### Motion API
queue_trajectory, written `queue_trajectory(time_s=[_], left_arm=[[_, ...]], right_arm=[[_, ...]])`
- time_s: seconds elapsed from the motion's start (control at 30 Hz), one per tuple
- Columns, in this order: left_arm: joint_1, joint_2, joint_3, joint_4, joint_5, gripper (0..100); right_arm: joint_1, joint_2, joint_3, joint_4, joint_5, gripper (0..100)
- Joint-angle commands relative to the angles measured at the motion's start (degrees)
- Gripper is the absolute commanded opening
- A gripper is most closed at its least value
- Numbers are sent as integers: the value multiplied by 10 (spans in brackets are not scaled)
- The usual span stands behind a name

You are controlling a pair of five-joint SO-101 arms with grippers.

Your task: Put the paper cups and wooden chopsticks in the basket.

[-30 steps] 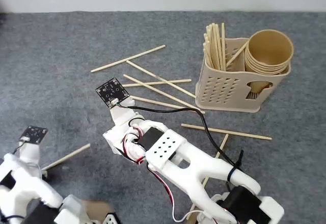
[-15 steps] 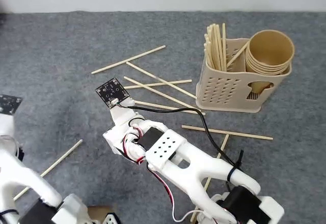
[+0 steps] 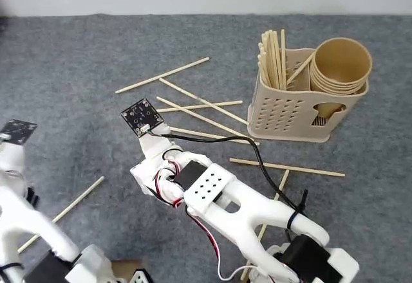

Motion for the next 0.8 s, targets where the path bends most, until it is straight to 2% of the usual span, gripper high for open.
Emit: queue_trajectory(time_s=[0.0, 0.13, 0.4, 0.77], left_arm=[[28, -6, 22, -42, -12, 160], [66, -6, 55, -84, -14, 214], [157, -6, 134, -141, -14, 214], [170, -5, 203, -231, -13, 213]], right_arm=[[9, -30, -3, 3, -2, 174], [9, -30, -3, 2, -2, 174], [9, -30, -3, 3, -2, 173], [9, -30, -3, 5, -2, 173]])
